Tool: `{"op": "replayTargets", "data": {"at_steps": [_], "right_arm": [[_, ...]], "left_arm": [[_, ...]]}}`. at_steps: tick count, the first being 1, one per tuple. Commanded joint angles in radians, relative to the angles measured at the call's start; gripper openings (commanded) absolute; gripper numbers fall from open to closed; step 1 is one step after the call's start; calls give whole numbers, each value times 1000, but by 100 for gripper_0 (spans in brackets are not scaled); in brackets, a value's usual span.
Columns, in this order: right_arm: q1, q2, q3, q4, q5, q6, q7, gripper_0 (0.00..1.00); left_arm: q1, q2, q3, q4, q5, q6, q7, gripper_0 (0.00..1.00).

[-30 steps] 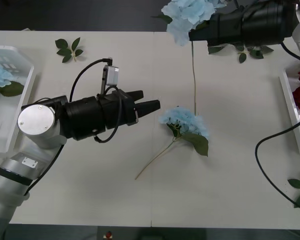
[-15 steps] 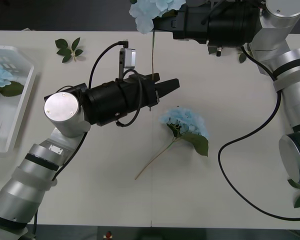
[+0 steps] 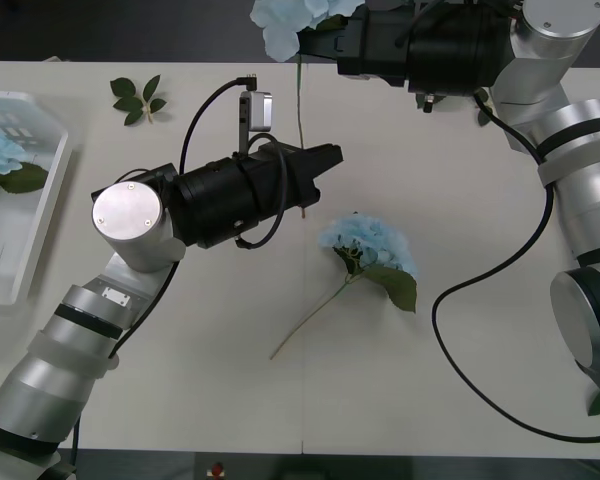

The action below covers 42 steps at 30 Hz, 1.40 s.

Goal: Put the red flowers into the right box and the blue flowers into the left box

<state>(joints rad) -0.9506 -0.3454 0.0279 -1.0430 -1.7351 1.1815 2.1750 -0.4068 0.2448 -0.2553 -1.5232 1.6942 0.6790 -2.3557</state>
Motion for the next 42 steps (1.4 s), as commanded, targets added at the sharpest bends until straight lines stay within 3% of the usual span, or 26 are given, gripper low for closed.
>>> {"op": "replayTargets", "data": {"at_steps": [1,6,10,12,13,21,28,32,36,42], "right_arm": [[-40,5,7,-11,-7,-8,22,0],[-40,5,14,-11,-7,-8,20,0],[-40,2,35,-11,-7,-8,16,55],[-40,3,41,-11,-7,-8,16,72],[-40,3,41,-12,-7,-8,17,75],[-40,-1,41,-11,-7,-11,20,81],[-47,-41,89,-11,-47,-14,-52,81],[-65,-112,201,-40,-84,-43,-216,81],[-71,-218,368,-187,-80,-152,-523,81],[-71,-345,543,-439,42,-247,-998,81]], "left_arm": [[-23,-1,16,-12,-2,-4,-13,0],[-23,-1,16,-12,-2,-4,-1,0],[-21,2,16,-12,-2,-4,9,0],[-21,5,18,-12,-2,-4,15,0],[-21,8,19,-12,-2,-2,18,0],[14,93,139,-12,-4,160,78,0],[20,218,358,-14,-120,479,233,0],[19,291,492,-14,-188,626,297,0],[19,376,633,-14,-301,758,331,0],[20,481,781,-12,-492,775,317,0]]}}
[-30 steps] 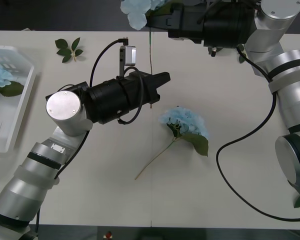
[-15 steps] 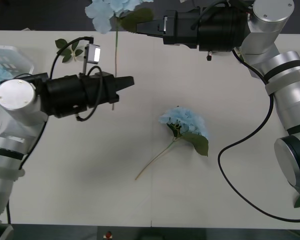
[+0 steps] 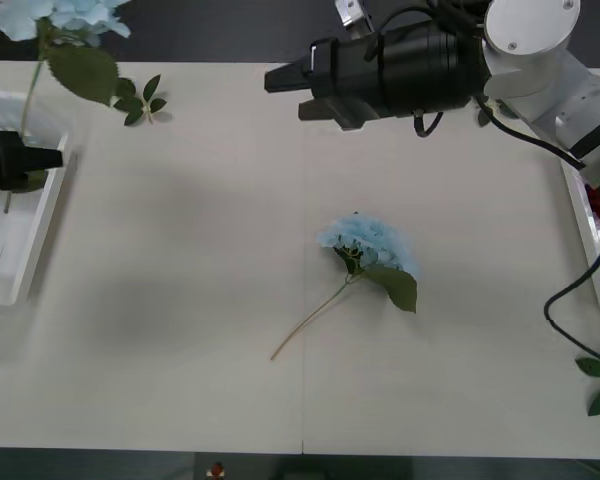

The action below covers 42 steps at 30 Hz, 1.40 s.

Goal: Put the red flowers into the right box and the blue flowers into the left box

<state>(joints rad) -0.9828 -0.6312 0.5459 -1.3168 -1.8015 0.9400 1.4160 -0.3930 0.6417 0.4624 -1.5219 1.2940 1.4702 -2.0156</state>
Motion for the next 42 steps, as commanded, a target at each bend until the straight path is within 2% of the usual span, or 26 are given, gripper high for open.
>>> {"op": "replayTargets", "data": {"at_steps": [1,4,9,13,16,21,25,32,39,40,42], "right_arm": [[-37,-77,39,-202,139,-4,-305,81],[-39,-120,78,-311,218,2,-522,81],[-39,-197,163,-509,361,2,-934,81],[-39,-251,220,-624,438,3,-1235,81],[-39,-272,244,-680,484,17,-1428,81],[-39,-277,249,-748,580,138,-1781,81],[-39,-260,249,-757,613,240,-1896,81],[-40,-234,309,-756,686,393,-1930,81],[-39,-202,419,-719,791,375,-1947,81],[-39,-197,428,-707,797,367,-1950,81],[-39,-183,447,-679,811,362,-1953,81]], "left_arm": [[6,104,70,-14,-116,-30,-25,0],[23,153,82,-14,-185,-97,-25,0],[117,207,105,-14,-291,-300,-15,0],[183,216,108,3,-375,-409,-3,0],[221,216,107,54,-389,-487,-5,0],[257,214,62,183,-358,-620,-21,0],[257,214,28,232,-343,-645,-37,0],[257,214,-48,275,-354,-692,-37,0],[255,214,-88,275,-349,-692,-34,1],[255,214,-93,275,-346,-694,-35,2],[257,213,-94,275,-332,-692,-37,17]]}}
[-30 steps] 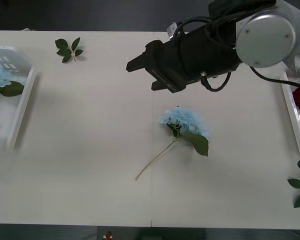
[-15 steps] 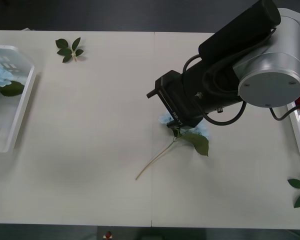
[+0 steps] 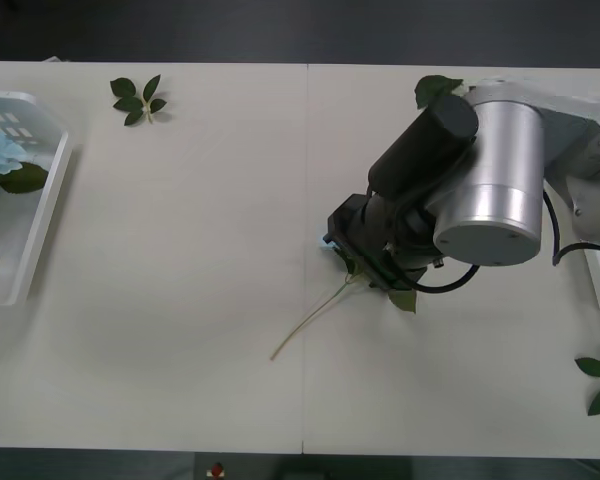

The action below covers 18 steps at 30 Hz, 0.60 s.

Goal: Put the red flowers into the right box and the blue flowers into the left box

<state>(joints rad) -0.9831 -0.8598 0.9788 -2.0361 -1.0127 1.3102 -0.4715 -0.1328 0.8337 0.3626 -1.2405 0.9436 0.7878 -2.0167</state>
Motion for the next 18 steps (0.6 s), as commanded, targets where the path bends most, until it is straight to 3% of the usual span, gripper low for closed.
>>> {"op": "replayTargets", "data": {"at_steps": [1,5,8,9,12,18], "right_arm": [[-39,51,23,53,26,-8,-65,81],[-39,59,50,76,45,-20,-61,81],[-39,50,92,76,72,-57,-61,81],[-39,47,115,79,88,-75,-64,80],[-39,44,155,89,117,-108,-65,81],[-39,57,185,137,141,-150,-67,81]], "left_arm": [[-4,22,6,-7,26,-7,-37,28],[-1,22,21,-7,73,45,-46,52],[-1,22,56,-7,122,136,-60,69],[-1,22,78,-8,153,185,-82,79],[-1,22,130,-7,221,284,-142,94],[-4,22,242,-17,454,574,-278,99]]}}
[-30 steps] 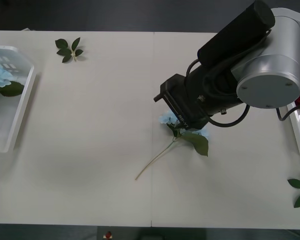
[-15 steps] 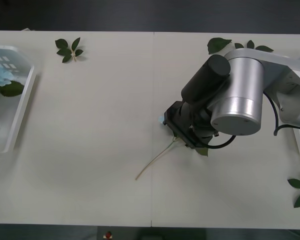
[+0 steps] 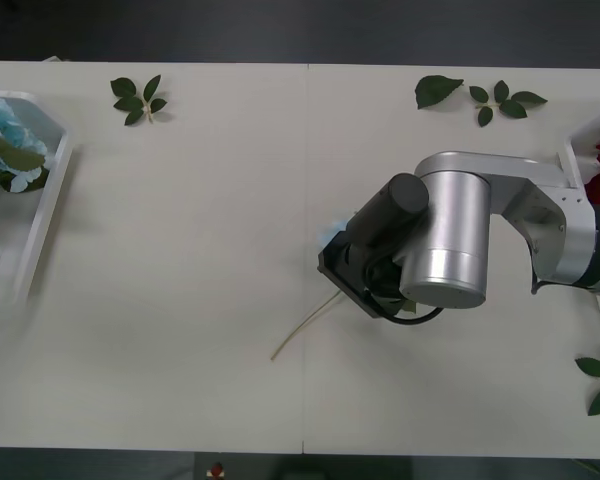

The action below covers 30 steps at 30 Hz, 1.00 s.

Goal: Put the red flowers into the right box and the blue flowers into the left box

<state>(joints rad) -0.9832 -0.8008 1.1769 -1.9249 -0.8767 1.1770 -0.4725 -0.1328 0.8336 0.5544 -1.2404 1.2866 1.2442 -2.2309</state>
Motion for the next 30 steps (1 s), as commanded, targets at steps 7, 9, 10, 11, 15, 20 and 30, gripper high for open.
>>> {"op": "replayTargets", "data": {"at_steps": [7,9,10,11,15,20,30], "right_arm": [[-38,26,-11,112,5,-80,-55,81],[-38,32,-10,132,7,-94,-51,81],[-38,37,-10,141,11,-100,-49,81],[-38,38,-8,150,10,-108,-46,81],[-38,52,7,181,25,-128,-37,81],[-38,89,44,241,62,-171,-25,81],[-38,127,61,296,76,-175,-15,81]], "left_arm": [[-10,22,-31,-152,330,245,-99,99],[-18,22,-93,-194,395,230,-99,99],[-27,22,-131,-203,448,219,-99,99],[-42,22,-177,-205,496,210,-99,99],[-125,22,-318,-206,569,196,-99,99],[-226,-8,-478,-205,616,147,-101,99],[-249,-238,-585,-205,698,-19,-216,100]]}}
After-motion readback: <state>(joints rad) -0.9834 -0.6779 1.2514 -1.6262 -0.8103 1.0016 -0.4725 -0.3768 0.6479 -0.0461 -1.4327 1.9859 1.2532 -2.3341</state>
